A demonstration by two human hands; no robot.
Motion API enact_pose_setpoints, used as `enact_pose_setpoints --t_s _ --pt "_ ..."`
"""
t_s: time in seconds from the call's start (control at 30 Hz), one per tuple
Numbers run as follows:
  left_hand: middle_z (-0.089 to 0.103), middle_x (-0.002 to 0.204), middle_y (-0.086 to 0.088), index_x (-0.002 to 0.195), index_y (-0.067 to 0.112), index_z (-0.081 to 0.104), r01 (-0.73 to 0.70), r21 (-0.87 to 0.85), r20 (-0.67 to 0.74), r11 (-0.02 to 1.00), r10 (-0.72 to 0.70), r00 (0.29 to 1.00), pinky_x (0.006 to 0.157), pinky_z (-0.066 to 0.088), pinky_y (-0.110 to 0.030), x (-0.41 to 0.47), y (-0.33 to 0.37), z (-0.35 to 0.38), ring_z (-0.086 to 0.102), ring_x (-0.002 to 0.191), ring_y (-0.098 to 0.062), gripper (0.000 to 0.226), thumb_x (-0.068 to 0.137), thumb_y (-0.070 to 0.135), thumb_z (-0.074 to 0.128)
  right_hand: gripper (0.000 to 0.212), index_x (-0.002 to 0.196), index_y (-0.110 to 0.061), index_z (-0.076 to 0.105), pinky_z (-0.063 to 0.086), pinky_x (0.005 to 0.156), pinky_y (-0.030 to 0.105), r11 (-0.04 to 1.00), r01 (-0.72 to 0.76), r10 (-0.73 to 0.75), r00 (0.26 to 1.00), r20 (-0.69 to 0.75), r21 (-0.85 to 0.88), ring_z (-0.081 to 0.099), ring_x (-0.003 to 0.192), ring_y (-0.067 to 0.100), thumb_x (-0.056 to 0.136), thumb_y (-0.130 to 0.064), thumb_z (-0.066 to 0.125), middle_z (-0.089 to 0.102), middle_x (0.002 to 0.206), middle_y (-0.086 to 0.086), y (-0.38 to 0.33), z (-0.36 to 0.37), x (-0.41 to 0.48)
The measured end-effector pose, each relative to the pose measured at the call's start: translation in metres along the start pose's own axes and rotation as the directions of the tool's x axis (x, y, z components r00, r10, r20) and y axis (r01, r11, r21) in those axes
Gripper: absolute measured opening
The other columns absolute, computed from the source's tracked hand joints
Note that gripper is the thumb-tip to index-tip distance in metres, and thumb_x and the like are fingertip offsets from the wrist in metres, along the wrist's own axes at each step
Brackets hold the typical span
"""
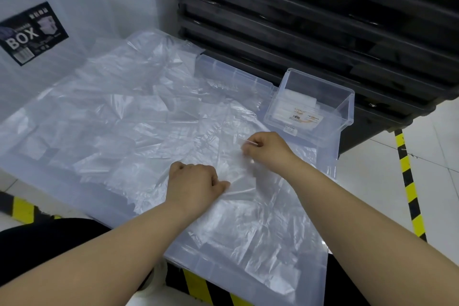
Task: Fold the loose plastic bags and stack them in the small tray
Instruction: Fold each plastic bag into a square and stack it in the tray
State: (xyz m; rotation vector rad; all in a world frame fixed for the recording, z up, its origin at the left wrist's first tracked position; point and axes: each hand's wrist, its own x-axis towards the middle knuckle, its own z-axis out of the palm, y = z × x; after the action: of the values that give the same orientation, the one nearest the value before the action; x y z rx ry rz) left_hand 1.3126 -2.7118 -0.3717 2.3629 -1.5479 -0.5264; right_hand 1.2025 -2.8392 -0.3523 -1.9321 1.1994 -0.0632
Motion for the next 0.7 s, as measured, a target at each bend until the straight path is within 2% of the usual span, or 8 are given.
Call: enact_pose_setpoints --t_s 0.07,0.2,0.3,0.4,0.53,0.57,0.63,0.7 --pt "0.058 0.092 0.004 0.084 0.020 0.053 -0.058 0.088 -0.126 0.994 0.069 0.990 0.086 0.021 -0.028 -0.003 0.001 -0.004 0.053 0.094 -0.018 0.028 0.090 0.047 0.045 0.023 0.067 -0.012 0.057 0.035 0.056 0.022 1.000 -0.026 0.026 1.000 -0.001 -0.008 0.044 0.061 0.011 0.090 -0.016 0.055 0.047 0.063 -0.006 -0.001 0.004 0.006" --pt "0.064 0.082 -0.005 0.090 0.012 0.054 -0.467 0.093 -0.326 0.880 0.470 0.820 0.084 0.031 -0.031 -0.016 0.004 0.007 0.046 0.086 -0.020 0.028 0.079 0.036 0.044 0.021 0.070 -0.014 0.054 0.035 0.065 0.025 0.996 -0.041 0.040 0.999 -0.016 -0.073 0.045 0.071 0.016 0.090 -0.018 0.054 0.046 0.063 -0.005 -0.001 0.010 0.012" --pt "0.067 0.111 -0.005 0.115 0.013 0.046 -0.583 0.211 -0.064 0.785 0.606 0.793 0.103 0.026 -0.033 -0.030 -0.002 0.022 0.046 0.113 -0.018 0.041 0.087 0.040 0.035 0.031 0.060 -0.017 0.045 0.035 0.066 0.026 0.994 -0.057 0.056 0.998 -0.015 -0.098 0.044 0.068 0.014 0.090 -0.021 0.054 0.045 0.064 -0.005 -0.001 0.010 0.015" --pt "0.063 0.120 -0.002 0.121 0.013 0.057 -0.564 0.235 0.223 0.792 0.521 0.824 0.106 0.018 -0.027 -0.034 -0.012 0.023 0.057 0.115 -0.016 0.065 0.099 0.045 0.005 0.037 0.056 -0.019 0.043 0.035 0.064 0.026 0.994 -0.052 0.050 0.998 -0.026 -0.099 0.041 0.059 0.009 0.090 -0.023 0.056 0.043 0.060 -0.007 -0.002 0.008 0.016" --pt "0.061 0.124 -0.001 0.123 0.011 0.055 -0.501 0.261 0.254 0.825 0.442 0.860 0.093 0.045 -0.029 -0.036 -0.016 0.022 0.052 0.118 -0.009 0.080 0.094 0.051 -0.007 0.010 0.089 -0.015 0.063 0.037 0.070 0.021 1.000 -0.006 0.004 0.998 -0.056 -0.023 0.048 0.077 0.010 0.089 -0.024 0.058 0.052 0.081 -0.008 -0.004 0.010 0.009" --pt "0.049 0.137 -0.005 0.132 0.008 0.040 -0.507 0.268 0.282 0.820 0.436 0.855 0.100 0.038 -0.030 -0.036 -0.013 0.016 0.038 0.128 -0.011 0.082 0.090 0.056 -0.011 0.016 0.102 -0.015 0.062 0.037 0.072 0.019 1.000 0.011 -0.009 0.996 -0.094 0.029 0.048 0.079 0.009 0.089 -0.024 0.059 0.051 0.088 -0.008 -0.004 0.009 0.006" --pt "-0.015 0.150 -0.004 0.136 0.015 -0.012 -0.535 0.296 0.284 0.792 0.461 0.840 0.112 -0.010 -0.020 -0.034 -0.012 0.015 -0.018 0.135 -0.016 0.088 0.068 0.070 -0.020 0.018 0.106 -0.016 0.058 0.038 0.065 0.013 0.990 0.050 -0.018 0.972 -0.234 0.133 0.046 0.071 0.004 0.089 -0.023 0.059 0.049 0.087 -0.010 -0.002 0.005 -0.005" --pt "-0.020 0.147 -0.005 0.139 0.014 -0.017 -0.548 0.266 0.326 0.793 0.462 0.825 0.109 -0.021 -0.023 -0.034 -0.012 0.012 -0.014 0.139 -0.017 0.092 0.067 0.071 -0.020 0.007 0.095 -0.016 0.054 0.036 0.054 0.006 0.984 0.024 0.033 0.951 -0.308 0.178 0.044 0.064 0.001 0.089 -0.019 0.058 0.047 0.078 -0.012 0.001 -0.003 -0.020"
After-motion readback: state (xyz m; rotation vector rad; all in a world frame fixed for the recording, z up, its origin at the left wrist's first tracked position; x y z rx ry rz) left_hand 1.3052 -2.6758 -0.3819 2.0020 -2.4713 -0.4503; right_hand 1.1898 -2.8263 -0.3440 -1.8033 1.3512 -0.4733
